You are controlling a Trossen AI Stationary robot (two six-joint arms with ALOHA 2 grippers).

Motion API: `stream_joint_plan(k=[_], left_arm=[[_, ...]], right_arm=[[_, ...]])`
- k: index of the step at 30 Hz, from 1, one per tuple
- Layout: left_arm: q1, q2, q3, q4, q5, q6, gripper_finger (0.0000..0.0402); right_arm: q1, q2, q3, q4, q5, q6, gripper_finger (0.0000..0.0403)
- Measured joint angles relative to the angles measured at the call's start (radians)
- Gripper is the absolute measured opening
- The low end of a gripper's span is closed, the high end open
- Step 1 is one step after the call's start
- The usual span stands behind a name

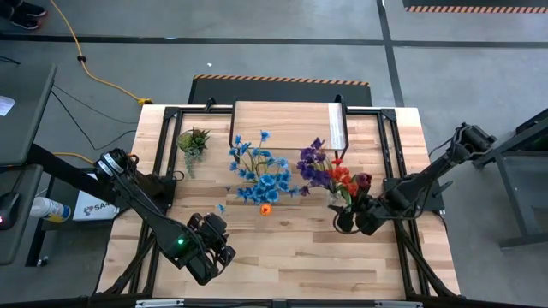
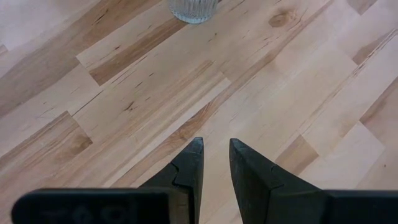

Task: Pick and place flowers into a vace then onto a shelf
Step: Put the right transparent flower vase on the shelf

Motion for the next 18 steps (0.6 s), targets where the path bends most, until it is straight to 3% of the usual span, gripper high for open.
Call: stream_joint_plan(k=[9, 18], left_arm=[[0.0, 0.0, 0.0, 0.001, 0.0, 0.0, 0.0113], [0.0, 0.0, 0.0, 0.001, 0.0, 0.0, 0.0113]], right_arm=[[-0.003, 0.005, 0.0, -0.064, 0.043, 0.107, 0.0227], [-0.001, 0.005, 0.0, -0.046, -0.091, 0.082, 0.0227]])
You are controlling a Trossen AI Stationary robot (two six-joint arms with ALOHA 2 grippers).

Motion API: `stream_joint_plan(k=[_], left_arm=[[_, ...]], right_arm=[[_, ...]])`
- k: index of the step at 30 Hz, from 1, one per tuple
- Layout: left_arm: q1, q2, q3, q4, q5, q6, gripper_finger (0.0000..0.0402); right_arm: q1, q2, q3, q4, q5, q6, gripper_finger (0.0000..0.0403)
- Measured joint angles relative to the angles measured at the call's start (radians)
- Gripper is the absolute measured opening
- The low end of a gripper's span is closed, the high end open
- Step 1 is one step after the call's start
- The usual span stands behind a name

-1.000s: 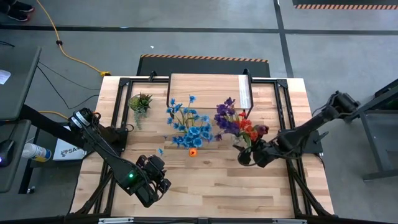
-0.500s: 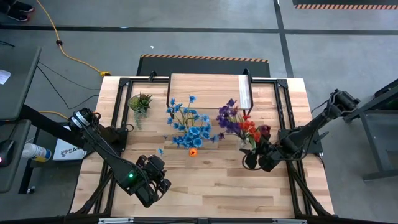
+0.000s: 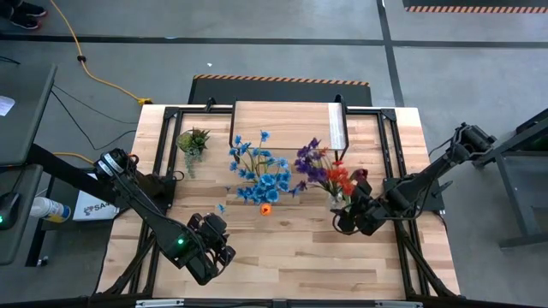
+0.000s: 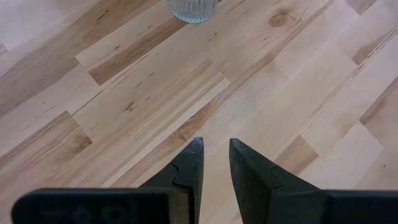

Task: Pick and place flowers into a vace then onto a shelf
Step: Put the right transparent flower vase on the shelf

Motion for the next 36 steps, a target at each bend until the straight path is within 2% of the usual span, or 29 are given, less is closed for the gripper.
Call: stream_joint_plan(k=[6, 11, 25, 36], left_arm=[[0.0, 0.0, 0.0, 0.0, 0.0, 0.0, 0.0113], [0.0, 0.0, 0.0, 0.0, 0.0, 0.0, 0.0113], [0.0, 0.0, 0.0, 0.0, 0.0, 0.0, 0.0113], [0.0, 0.0, 0.0, 0.004, 0.0, 0.0, 0.0113]], right_arm=[[0.0, 0.0, 0.0, 0.002, -0.006, -0.001, 0.0227], [0.009, 0.0, 0.0, -0.024, -0.059, -0.001, 0.0227], [0.06, 0.0, 0.002, -0.146, -0.044, 0.097, 0.0227], [0.048, 0.001, 0.0, -0.058, -0.03, 0.047, 0.0227]])
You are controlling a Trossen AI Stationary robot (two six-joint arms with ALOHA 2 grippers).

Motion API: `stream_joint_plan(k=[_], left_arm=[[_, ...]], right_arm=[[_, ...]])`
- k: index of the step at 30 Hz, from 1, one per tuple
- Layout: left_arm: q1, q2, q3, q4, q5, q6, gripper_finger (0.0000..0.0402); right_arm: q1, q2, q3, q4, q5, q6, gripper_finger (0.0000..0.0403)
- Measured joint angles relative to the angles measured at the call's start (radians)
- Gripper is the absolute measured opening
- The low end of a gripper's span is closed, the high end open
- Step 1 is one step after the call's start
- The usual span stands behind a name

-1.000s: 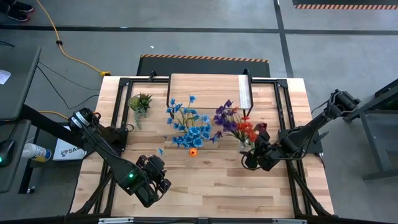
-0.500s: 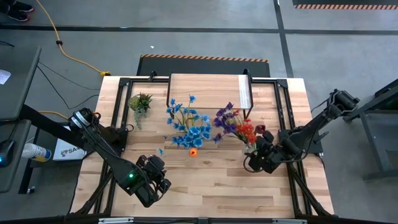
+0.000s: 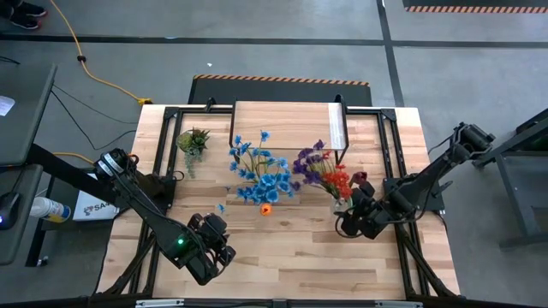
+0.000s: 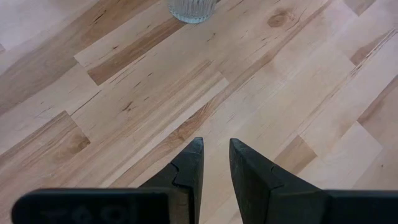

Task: Pick and place flowers into a vace then onto a shelf
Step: Put the right transparent flower vase on the shelf

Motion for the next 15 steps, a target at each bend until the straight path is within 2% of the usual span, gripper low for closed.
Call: stream_joint_plan(k=[12, 15], left_arm=[[0.0, 0.0, 0.0, 0.009, 0.0, 0.0, 0.0113], [0.0, 0.0, 0.0, 0.009, 0.0, 0.0, 0.0113]], right_arm=[[0.002, -0.004, 0.0, -0.016, 0.012, 0.005, 0.0227], [0.002, -0.009, 0.032, -0.093, 0.029, 0.005, 0.0227]])
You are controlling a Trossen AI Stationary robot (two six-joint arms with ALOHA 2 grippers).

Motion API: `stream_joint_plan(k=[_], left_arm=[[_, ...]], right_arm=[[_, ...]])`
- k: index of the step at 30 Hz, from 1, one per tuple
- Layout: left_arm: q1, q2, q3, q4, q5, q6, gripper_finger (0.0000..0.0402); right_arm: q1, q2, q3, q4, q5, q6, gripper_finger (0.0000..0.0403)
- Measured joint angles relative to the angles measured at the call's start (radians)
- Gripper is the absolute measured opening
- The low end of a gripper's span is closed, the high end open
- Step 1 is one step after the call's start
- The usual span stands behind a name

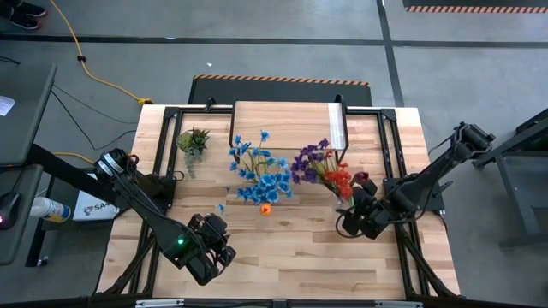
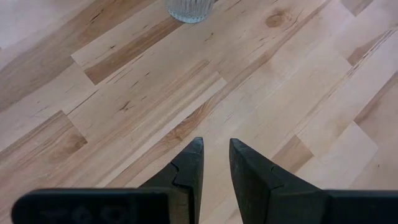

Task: Pick and place flowers into a vace then onto a shelf
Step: Put the right transparent flower vase on the shelf

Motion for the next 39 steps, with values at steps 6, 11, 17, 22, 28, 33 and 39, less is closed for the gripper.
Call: stream_joint_plan(k=[6, 11, 17, 22, 28, 33, 39], left_arm=[[0.0, 0.0, 0.0, 0.0, 0.0, 0.0, 0.0113], [0.0, 0.0, 0.0, 0.0, -0.014, 0.0, 0.0113], [0.0, 0.0, 0.0, 0.0, -0.026, 0.0, 0.0113], [0.0, 0.0, 0.0, 0.0, -0.026, 0.0, 0.0113], [0.0, 0.0, 0.0, 0.001, -0.025, 0.0, 0.0113], [0.0, 0.0, 0.0, 0.002, -0.025, 0.0, 0.0113], [0.0, 0.0, 0.0, 0.003, -0.025, 0.0, 0.0113]], right_arm=[[0.0, -0.001, 0.153, -0.218, 0.066, -0.039, 0.0227], [0.0, -0.002, 0.289, -0.409, 0.137, -0.061, 0.0227], [0.0, -0.002, 0.417, -0.616, 0.223, -0.045, 0.0227], [-0.018, -0.002, 0.497, -0.711, 0.277, -0.055, 0.0227], [-0.078, -0.002, 0.55, -0.726, 0.356, -0.13, 0.0227], [-0.138, -0.002, 0.584, -0.714, 0.432, -0.195, 0.0227], [-0.215, -0.002, 0.624, -0.639, 0.487, -0.301, 0.0227]])
